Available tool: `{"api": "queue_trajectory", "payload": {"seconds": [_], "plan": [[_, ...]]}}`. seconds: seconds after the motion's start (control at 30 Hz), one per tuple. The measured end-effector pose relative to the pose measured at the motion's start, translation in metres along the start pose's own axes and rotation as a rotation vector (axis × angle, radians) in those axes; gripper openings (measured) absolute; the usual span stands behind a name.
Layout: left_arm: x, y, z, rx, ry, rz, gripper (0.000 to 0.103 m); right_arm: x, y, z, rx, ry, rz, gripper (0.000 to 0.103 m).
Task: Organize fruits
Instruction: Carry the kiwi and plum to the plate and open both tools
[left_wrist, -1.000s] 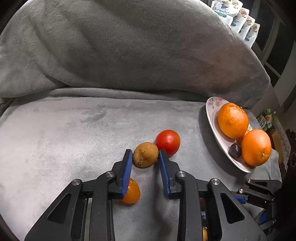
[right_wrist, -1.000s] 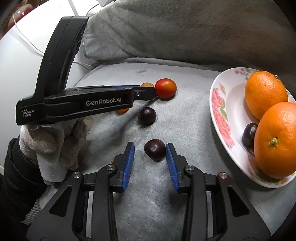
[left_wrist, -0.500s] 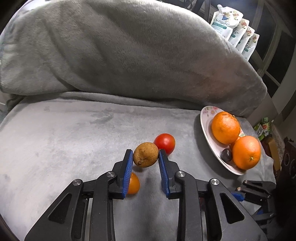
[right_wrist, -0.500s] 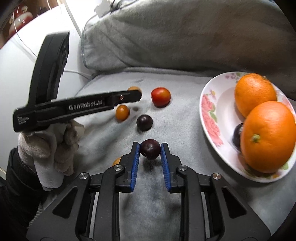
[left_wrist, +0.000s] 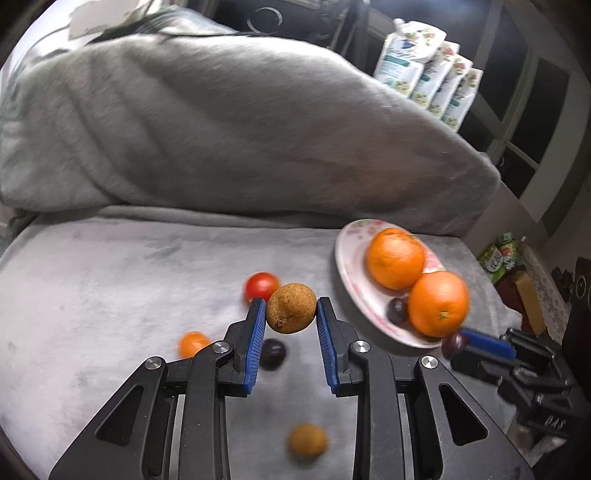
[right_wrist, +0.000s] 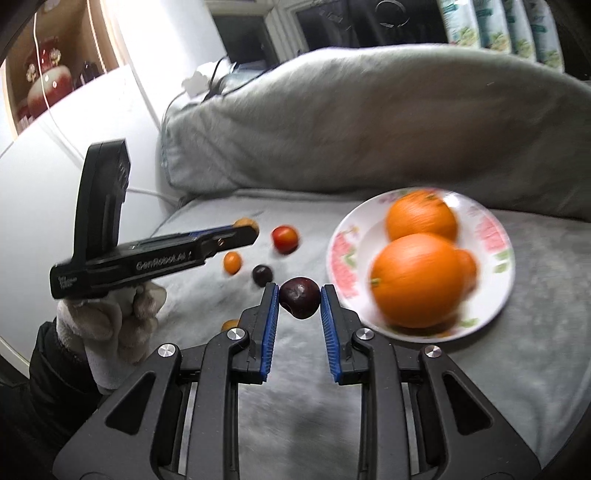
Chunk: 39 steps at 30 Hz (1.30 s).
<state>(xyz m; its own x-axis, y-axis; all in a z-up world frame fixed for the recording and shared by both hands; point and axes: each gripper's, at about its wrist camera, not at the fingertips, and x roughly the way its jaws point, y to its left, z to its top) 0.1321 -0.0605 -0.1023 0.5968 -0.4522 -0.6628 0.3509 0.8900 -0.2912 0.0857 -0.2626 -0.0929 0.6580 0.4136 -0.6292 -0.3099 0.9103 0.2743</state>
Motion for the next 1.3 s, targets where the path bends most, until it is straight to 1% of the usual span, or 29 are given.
{"api": "queue_trajectory", "payload": {"seconds": [0.13,0.3,0.53,0.8,1.0,1.3], "plan": [[0.0,-0.024,0.004,0.035,-0.019,-0.028,0.026,-0.019,-0.014,0.003,0.004,-0.038,-0.034,0.024],[0.009,-0.049,0.006,0.072,-0.02,-0.049,0.026,-0.037,-0.036,0.007,0.029,-0.065,-0.075,0.024],[0.022,-0.071,0.006,0.096,-0.008,-0.078,0.026,-0.045,-0.063,0.008,0.066,-0.077,-0.103,0.024],[0.027,-0.08,0.006,0.113,0.0,-0.083,0.026,-0.043,-0.085,0.015,0.099,-0.079,-0.107,0.024],[0.032,-0.084,0.007,0.126,0.004,-0.073,0.026,-0.035,-0.098,0.02,0.123,-0.074,-0.106,0.024],[0.038,-0.075,0.006,0.107,0.013,-0.066,0.026,-0.024,-0.11,0.026,0.128,-0.061,-0.11,0.024]]}}
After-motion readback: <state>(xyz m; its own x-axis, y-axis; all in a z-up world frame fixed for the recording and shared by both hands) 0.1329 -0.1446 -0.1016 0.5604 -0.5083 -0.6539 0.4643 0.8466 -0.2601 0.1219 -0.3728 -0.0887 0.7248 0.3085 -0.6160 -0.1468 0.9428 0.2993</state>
